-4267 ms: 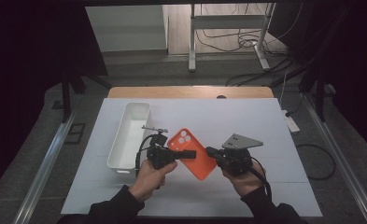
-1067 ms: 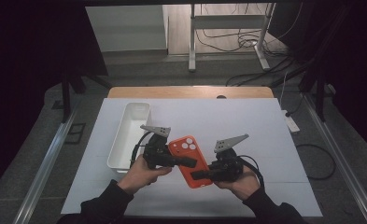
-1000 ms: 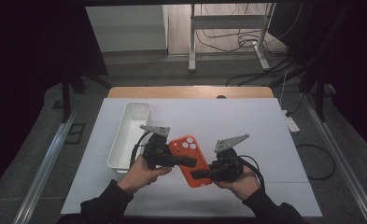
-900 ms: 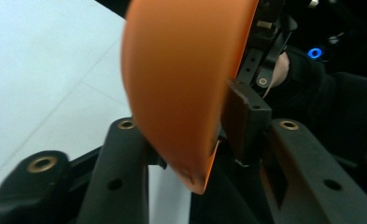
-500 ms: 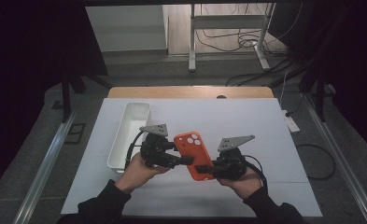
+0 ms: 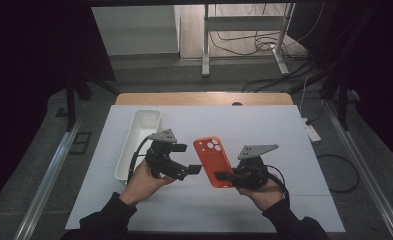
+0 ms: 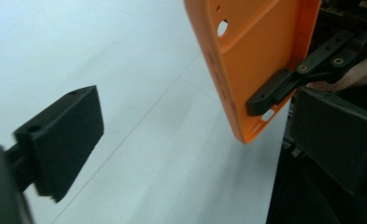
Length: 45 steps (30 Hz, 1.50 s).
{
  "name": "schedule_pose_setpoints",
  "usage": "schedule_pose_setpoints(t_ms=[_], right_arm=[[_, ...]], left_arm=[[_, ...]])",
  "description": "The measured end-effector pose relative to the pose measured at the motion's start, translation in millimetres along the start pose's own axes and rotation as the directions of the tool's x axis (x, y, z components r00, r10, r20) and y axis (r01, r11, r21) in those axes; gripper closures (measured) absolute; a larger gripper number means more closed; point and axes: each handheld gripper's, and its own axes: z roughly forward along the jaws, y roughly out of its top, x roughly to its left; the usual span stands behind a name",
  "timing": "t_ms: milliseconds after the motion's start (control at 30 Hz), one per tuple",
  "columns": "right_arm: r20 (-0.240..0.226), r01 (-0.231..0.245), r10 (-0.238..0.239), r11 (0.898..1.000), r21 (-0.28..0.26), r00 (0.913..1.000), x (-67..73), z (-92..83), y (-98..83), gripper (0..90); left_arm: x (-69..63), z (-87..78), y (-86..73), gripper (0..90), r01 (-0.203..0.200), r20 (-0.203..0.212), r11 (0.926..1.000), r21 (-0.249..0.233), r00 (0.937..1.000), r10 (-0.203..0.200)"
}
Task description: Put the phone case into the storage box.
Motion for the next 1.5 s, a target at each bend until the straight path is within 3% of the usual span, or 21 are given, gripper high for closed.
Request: schedule_pose_setpoints(t_ms=[133, 233, 433, 700, 767, 967, 1133, 1433, 1500], right_arm=[[0.036, 0.007, -0.007, 1.000, -0.008, 0.9993, -1.2, -1.6, -0.3, 85.6], [0.062, 0.009, -0.008, 1.000, -0.012, 0.9981, -1.9, -2.2, -0.6, 85.6], [0.088, 0.016, -0.015, 1.000, -0.004, 0.9960, -1.2, -1.2, -0.9, 85.6], [0.105, 0.043, -0.044, 0.999, 0.013, 0.9935, 3.9, 2.6, -0.5, 85.5], [0.105, 0.050, -0.051, 0.999, 0.015, 0.9931, 5.5, 4.0, -0.3, 85.5], [0.113, 0.069, -0.071, 0.997, 0.026, 0.9910, 9.4, 7.1, 0.0, 85.5], [0.121, 0.076, -0.080, 0.996, 0.036, 0.9894, 11.3, 9.2, -0.1, 85.4], [0.133, 0.080, -0.085, 0.996, 0.046, 0.9874, 13.0, 11.5, -0.2, 85.4], [0.134, 0.074, -0.081, 0.996, 0.050, 0.9876, 12.8, 12.4, -0.7, 85.4]], left_arm=[[-0.2, 0.1, -0.5, 1.1, 0.005, -0.061, 0.9997, 0.022, 0.9981, -0.004], [0.0, 1.6, -2.1, 0.2, -0.002, -0.040, 0.9992, 0.041, 0.9992, 0.004], [-1.9, 6.0, -2.9, 0.1, 0.001, -0.056, 0.9979, 0.065, 0.9984, 0.003], [-1.8, 6.6, -2.3, 2.2, 0.027, -0.081, 0.9986, 0.045, 0.9964, -0.023], [-2.4, 6.4, -2.2, 6.4, 0.028, -0.086, 0.9987, 0.044, 0.9960, -0.024], [-0.2, 5.6, -2.2, 33.9, 0.061, -0.010, 0.9971, 0.046, 0.9981, -0.060], [1.8, 6.5, -1.3, 51.1, 0.111, 0.049, 0.9924, 0.052, 0.9923, -0.114], [1.3, 4.9, -0.7, 80.5, 0.144, 0.045, 0.9876, 0.063, 0.9882, -0.147], [0.7, 4.9, -0.4, 83.7, 0.144, 0.036, 0.9872, 0.069, 0.9886, -0.147]])
